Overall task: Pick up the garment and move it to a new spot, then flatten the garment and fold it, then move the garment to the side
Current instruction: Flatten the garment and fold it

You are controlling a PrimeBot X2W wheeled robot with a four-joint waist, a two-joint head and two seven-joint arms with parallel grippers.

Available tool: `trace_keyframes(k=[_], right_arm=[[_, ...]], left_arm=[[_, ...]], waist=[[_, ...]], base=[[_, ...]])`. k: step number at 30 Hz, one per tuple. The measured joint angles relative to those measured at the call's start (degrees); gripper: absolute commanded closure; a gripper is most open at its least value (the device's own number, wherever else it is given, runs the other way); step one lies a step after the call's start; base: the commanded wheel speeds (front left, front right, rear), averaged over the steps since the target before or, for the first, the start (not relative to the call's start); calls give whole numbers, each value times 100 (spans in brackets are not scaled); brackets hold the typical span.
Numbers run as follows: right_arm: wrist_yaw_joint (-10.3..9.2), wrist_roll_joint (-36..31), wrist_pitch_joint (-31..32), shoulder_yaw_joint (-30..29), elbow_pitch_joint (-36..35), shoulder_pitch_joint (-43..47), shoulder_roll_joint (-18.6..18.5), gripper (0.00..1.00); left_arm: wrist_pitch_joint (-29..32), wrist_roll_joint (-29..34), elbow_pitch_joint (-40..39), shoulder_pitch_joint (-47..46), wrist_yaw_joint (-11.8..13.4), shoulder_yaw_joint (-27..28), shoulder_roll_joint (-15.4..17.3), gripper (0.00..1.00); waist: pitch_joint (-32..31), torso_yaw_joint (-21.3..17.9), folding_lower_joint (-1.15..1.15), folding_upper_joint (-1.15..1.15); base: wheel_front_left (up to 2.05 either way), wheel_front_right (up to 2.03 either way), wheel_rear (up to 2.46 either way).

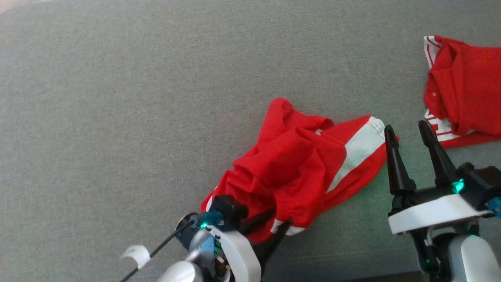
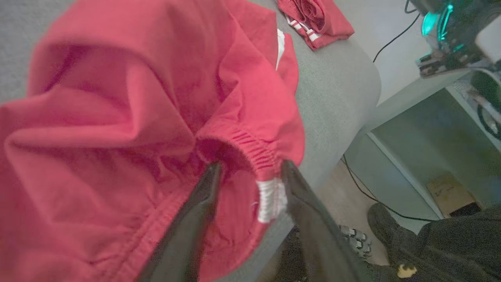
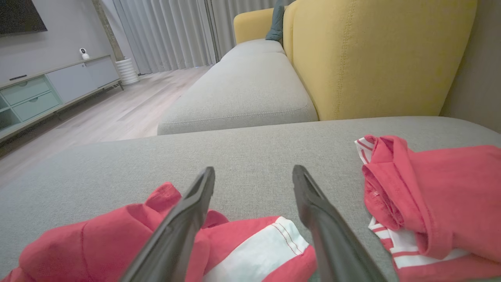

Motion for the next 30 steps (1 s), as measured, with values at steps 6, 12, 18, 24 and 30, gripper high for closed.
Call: trace_keyframes(k=[6,12,18,24,30], right_arm=[[0,57,-21,-8,49,-1,31,0],[0,97,-26,-75,54,-1,41,0],[0,97,-25,-112,53,-1,42,0],[0,97,-16,-203,55,-1,44,0],[0,97,-16,-263,56,-1,45,0]], left_arm=[[-305,-101,21,-103,37,133,20,100],[-966,80,-124,-543,400,809,85,100],[-1078,86,60,-778,628,1315,279,100],[-1070,-51,391,-720,790,1563,438,100],[-1396,-175,590,-304,894,1675,403,0]], waist=[[3,-61,0,0],[-33,-32,0,0],[-24,-7,0,0],[9,-8,0,0],[36,46,0,0]], base=[[0,0,0],[0,0,0],[0,0,0],[0,0,0],[0,0,0]])
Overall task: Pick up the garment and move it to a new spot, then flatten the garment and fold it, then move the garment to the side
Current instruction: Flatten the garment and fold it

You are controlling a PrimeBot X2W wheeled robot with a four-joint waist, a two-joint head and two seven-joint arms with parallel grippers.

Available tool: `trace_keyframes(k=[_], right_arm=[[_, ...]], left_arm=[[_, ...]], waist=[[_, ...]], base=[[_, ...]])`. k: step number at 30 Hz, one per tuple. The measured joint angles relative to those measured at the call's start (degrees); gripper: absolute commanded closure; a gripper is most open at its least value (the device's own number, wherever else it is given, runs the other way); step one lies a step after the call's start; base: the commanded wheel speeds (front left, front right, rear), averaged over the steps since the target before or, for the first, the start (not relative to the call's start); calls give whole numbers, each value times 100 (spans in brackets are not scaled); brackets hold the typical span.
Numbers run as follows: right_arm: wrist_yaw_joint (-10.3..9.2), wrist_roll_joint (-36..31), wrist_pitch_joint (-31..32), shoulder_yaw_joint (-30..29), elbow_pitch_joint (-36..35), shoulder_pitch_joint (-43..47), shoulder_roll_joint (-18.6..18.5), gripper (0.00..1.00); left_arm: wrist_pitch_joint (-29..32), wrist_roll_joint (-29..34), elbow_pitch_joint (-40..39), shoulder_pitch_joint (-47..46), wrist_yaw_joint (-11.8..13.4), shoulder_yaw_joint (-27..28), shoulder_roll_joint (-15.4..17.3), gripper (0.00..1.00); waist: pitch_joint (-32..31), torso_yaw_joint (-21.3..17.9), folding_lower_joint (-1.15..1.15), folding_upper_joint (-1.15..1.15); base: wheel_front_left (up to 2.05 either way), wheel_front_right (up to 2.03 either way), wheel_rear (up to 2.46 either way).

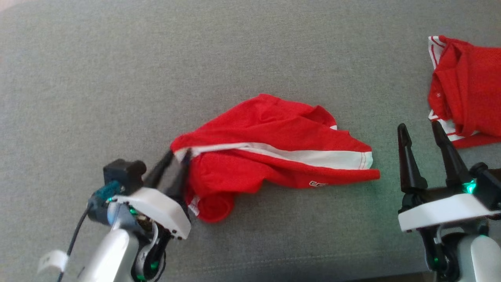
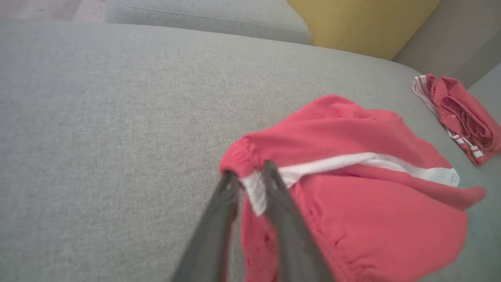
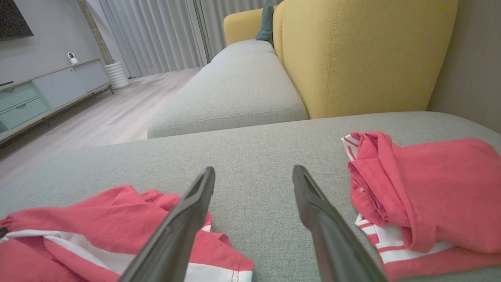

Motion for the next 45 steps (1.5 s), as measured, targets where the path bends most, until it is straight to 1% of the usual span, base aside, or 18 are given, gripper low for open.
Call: trace_keyframes(k=[2,7,10,11,14,19,23,39,43,45], right_arm=[[0,-2,0,-22,-1,0,-1,0],[0,-62,0,-46,-13,-65,-22,0],[0,-119,8,-41,-51,-123,-54,0],[0,-136,13,-26,-56,-120,-65,0],[0,-158,52,25,-60,-107,-85,0],[0,-159,85,162,-38,-58,-91,0],[0,-157,100,193,-40,149,-89,0],[0,-149,102,201,-43,192,-73,0],[0,-148,110,193,-74,192,-71,0],[0,-148,119,194,-86,186,-71,0]], left_arm=[[-236,3,-14,51,69,33,-41,0],[-993,274,-225,99,403,240,-43,0],[-1271,491,-379,116,604,374,-34,0],[-1334,548,-434,121,656,404,-16,0],[-1402,611,-553,186,706,456,-4,0],[-1441,751,-679,538,840,527,60,0],[-1446,768,-728,800,902,525,68,0],[-1380,767,-764,829,936,448,122,0],[-1154,739,-704,707,737,307,176,0],[-803,623,-576,494,583,187,183,0]], waist=[[-1,29,0,0],[-59,109,0,0],[-137,160,0,0],[-170,176,0,0],[-237,205,0,0],[-423,238,0,0],[-507,241,0,0],[-518,243,0,0],[-460,248,0,0],[-407,262,0,0]], base=[[0,0,0],[0,0,0],[0,0,0],[0,0,0],[0,0,0],[0,0,0],[0,0,0],[0,0,0],[0,0,0],[0,0,0]])
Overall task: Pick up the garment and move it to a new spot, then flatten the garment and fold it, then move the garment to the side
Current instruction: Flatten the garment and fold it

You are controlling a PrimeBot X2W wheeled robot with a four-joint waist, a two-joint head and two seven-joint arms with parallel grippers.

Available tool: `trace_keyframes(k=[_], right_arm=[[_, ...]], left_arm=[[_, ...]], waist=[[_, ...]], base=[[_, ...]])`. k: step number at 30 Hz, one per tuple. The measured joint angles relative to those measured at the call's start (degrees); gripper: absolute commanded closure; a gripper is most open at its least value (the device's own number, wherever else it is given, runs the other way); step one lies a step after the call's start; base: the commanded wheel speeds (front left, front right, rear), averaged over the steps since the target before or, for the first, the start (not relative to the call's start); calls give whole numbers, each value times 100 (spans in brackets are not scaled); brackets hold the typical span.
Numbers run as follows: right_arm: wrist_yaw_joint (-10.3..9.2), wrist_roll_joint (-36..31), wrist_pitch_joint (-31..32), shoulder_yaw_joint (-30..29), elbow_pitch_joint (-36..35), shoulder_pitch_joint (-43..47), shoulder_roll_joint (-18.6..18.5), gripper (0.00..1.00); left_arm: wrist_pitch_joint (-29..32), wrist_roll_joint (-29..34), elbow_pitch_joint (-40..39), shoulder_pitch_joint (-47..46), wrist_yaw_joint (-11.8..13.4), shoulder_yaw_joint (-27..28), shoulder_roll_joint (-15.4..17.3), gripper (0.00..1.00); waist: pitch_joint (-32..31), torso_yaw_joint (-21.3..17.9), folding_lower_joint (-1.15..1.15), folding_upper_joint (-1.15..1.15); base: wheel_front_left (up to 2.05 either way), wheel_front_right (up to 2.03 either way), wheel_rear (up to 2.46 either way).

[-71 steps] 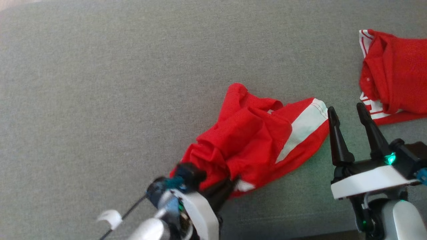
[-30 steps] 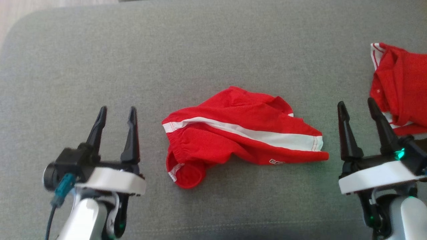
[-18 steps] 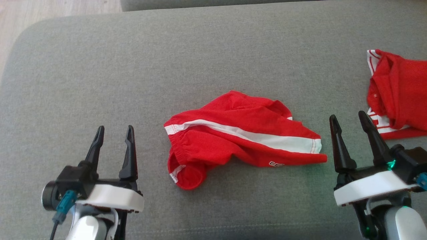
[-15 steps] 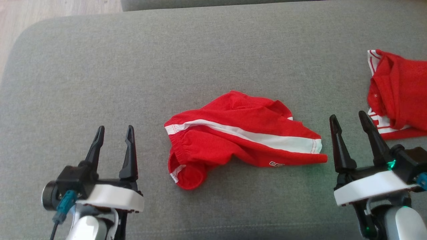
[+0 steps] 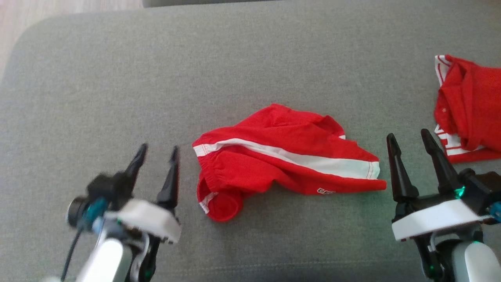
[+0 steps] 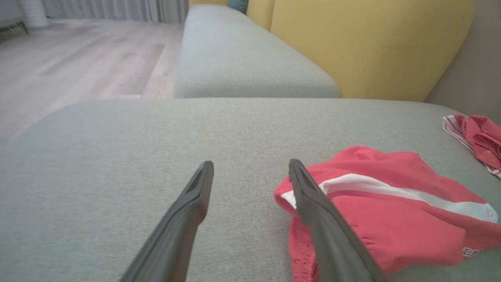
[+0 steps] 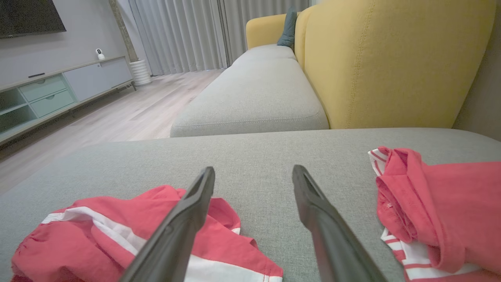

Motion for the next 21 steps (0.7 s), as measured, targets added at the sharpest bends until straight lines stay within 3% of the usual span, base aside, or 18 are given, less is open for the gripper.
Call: trace_keyframes(k=[5,11,21], right_arm=[[0,0,34,21,-20,-56,1,0],[0,10,33,66,-8,-67,2,0],[0,60,24,53,71,-175,11,0]], left_arm=[[1021,-569,359,-727,-381,-138,-89,0],[2046,-1131,809,-1053,-550,-205,-190,0],[2525,-1488,857,-1123,-651,-204,-167,0]], waist=[[149,6,0,0],[258,-67,0,0],[353,-126,0,0]], base=[[0,0,0],[0,0,0],[0,0,0]])
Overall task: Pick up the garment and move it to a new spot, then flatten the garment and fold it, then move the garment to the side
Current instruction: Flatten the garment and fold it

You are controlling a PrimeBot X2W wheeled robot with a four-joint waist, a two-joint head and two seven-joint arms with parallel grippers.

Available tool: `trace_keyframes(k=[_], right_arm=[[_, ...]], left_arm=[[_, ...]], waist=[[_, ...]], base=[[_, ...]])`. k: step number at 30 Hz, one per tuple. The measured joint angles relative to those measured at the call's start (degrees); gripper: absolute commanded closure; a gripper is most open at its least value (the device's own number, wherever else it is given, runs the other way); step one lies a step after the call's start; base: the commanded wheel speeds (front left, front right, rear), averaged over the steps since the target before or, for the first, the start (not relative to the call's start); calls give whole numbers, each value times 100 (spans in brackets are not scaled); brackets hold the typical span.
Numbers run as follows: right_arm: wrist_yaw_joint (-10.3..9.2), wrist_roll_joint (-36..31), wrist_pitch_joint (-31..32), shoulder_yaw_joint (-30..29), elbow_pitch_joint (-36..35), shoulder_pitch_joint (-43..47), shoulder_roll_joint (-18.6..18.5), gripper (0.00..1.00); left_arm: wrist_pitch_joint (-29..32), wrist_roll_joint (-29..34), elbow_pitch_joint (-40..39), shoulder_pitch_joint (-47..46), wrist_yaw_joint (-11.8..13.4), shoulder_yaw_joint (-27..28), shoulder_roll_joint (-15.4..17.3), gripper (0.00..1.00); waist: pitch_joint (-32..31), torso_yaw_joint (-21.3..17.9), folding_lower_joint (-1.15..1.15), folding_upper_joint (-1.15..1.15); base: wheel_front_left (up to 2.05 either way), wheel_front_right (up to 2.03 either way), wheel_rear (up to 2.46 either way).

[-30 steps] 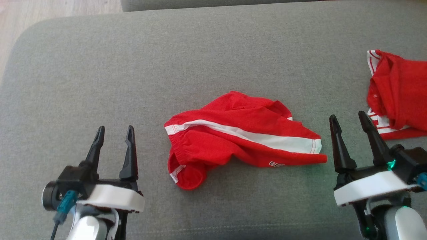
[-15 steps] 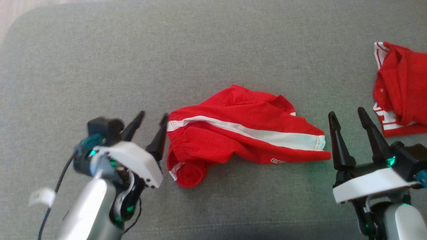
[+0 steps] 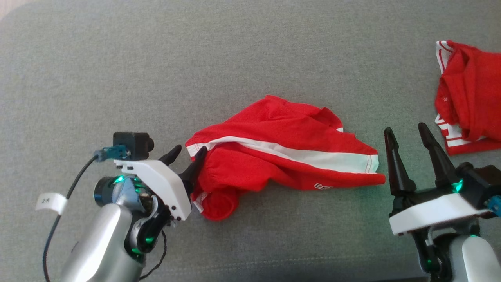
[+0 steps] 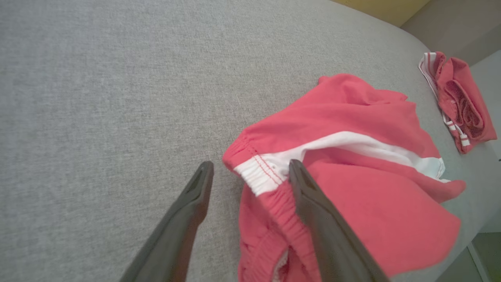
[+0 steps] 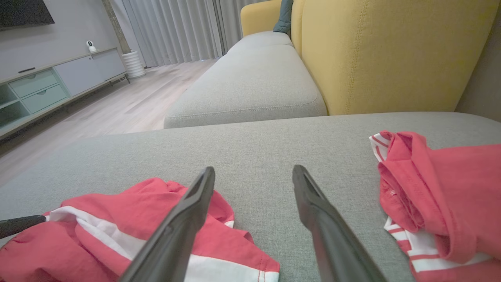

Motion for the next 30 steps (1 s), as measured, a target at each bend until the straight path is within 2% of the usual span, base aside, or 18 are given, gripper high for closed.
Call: trace_keyframes(k=[1,2,3,4,5,6,16,30], right_arm=[[0,7,0,0,2,-1,3,0],[0,7,-8,0,9,-1,12,0],[0,13,-19,1,11,-1,16,0],[0,31,-25,2,11,-1,19,0],[0,37,-26,3,12,-1,21,0],[0,37,-29,4,12,-1,22,0],[0,38,-51,-8,16,-2,43,0],[0,-23,-37,-77,103,9,40,0]], left_arm=[[19,0,-20,0,0,0,3,0],[21,0,-38,0,0,1,4,16],[25,-12,-46,0,-7,0,4,44],[58,-48,-51,0,-44,0,4,59],[79,-73,-56,0,-44,-3,4,88],[99,-100,-60,0,-58,-3,4,100],[155,-180,-129,3,-92,-35,46,100],[-811,379,-666,-2,120,20,155,100]], waist=[[4,-1,0,0],[9,-2,0,0],[14,-5,0,0],[19,-7,0,0],[24,-11,0,0],[28,-15,0,0],[62,-17,0,0],[53,23,0,0]], base=[[0,0,0],[0,0,0],[0,0,0],[0,0,0],[0,0,0],[0,0,0],[0,0,0],[0,0,0]])
